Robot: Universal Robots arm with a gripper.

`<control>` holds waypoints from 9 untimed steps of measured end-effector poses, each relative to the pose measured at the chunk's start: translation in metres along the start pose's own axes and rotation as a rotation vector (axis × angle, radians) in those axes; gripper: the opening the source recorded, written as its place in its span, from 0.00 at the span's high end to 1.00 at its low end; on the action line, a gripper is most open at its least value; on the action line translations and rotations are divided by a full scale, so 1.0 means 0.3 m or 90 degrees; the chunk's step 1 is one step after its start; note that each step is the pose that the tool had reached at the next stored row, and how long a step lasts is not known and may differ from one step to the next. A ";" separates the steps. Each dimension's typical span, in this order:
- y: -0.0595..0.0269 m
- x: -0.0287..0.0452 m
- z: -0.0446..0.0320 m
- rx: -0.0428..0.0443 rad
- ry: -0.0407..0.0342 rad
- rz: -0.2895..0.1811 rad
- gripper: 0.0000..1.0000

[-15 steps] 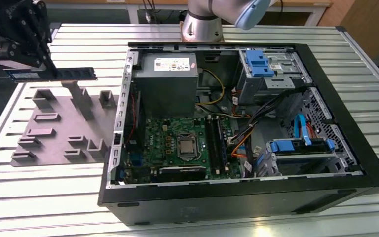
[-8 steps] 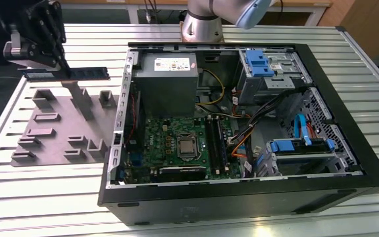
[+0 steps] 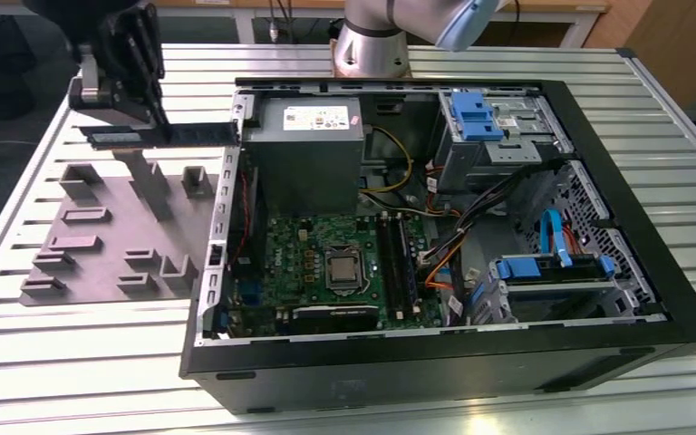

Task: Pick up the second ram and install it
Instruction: 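Pick up the second ram and move it above second insertion slot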

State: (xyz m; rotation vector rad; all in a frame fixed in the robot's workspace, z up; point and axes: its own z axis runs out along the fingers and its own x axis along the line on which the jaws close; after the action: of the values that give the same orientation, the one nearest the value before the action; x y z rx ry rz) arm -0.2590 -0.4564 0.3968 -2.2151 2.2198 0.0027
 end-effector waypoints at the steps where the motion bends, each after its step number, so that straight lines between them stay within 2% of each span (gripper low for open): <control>1: -0.009 0.000 0.000 -0.0001 0.0001 0.000 0.86; 9: -0.082 0.000 0.000 -0.0002 0.0000 0.000 0.86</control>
State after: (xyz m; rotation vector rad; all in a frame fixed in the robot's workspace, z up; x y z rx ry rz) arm -0.2343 -0.4564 0.3967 -2.2153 2.2198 0.0030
